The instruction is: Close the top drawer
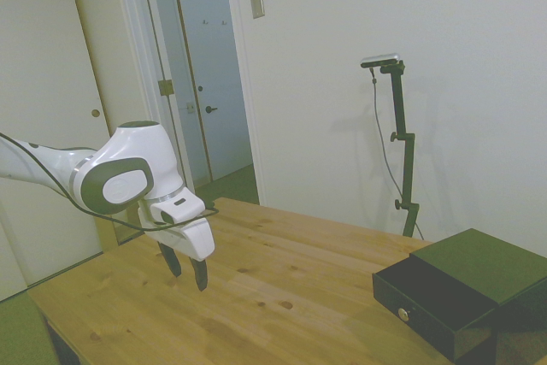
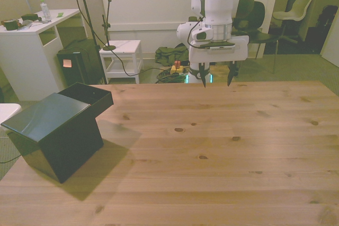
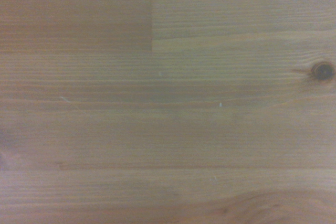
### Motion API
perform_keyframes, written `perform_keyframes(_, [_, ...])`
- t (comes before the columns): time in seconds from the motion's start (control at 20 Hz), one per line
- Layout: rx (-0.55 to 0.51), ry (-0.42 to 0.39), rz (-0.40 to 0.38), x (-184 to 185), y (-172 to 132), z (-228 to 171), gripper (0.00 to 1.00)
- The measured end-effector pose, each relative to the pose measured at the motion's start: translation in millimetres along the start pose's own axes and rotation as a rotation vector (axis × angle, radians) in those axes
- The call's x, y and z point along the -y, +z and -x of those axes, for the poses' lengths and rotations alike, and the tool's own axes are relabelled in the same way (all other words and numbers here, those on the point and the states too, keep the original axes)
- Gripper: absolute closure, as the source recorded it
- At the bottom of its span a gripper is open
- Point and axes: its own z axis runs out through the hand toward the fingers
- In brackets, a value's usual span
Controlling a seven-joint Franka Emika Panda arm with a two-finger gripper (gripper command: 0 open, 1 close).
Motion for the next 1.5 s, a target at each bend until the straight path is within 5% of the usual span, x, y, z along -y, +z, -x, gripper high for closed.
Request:
perform_keyframes(0.15, [-0.005,0.015,0.0,-3,0,-5,0.0])
perform_keyframes(0.8, [-0.053,0.445,-0.076,-123,-41,-173,0.0])
perform_keyframes(1.2, [-0.067,0.555,-0.042,-148,-39,-262,0.0])
perform_keyframes(1.25, [-0.066,0.563,-0.038,-150,-39,-269,1.0])
perform_keyframes(1.5, [-0.071,0.581,-0.02,-153,-38,-293,1.0])
